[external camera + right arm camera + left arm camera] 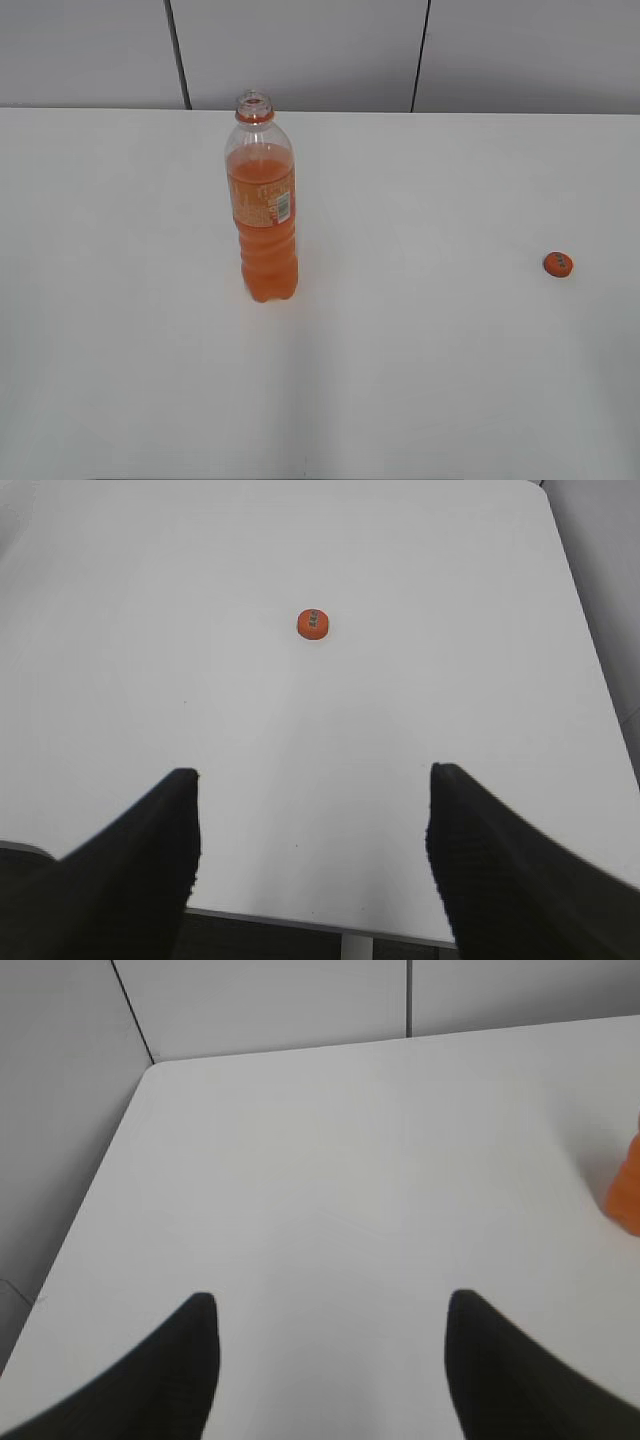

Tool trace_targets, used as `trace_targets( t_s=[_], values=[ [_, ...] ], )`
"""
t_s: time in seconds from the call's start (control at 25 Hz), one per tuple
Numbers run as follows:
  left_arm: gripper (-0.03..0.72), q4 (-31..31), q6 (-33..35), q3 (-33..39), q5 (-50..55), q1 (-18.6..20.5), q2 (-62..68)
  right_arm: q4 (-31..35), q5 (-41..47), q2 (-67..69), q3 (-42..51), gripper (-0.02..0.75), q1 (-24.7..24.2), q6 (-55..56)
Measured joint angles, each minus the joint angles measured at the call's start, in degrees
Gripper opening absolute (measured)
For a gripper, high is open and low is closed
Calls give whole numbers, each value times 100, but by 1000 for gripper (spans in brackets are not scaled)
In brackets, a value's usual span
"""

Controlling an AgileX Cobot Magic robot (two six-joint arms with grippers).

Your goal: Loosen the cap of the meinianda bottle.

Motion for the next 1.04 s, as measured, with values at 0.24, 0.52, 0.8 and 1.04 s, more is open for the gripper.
trace_targets(
  t_s=[0.24,0.52,0.8,1.04],
  values=[
    [438,11,4,0,0,0,-11,-6,-12,-6,6,531,0,11],
    [437,11,4,0,0,0,-11,-6,-17,-6,6,522,0,29],
    [436,11,4,0,0,0,-11,-6,-17,-6,6,522,0,29],
    [436,11,4,0,0,0,-11,-6,-17,-6,6,522,0,29]
  ],
)
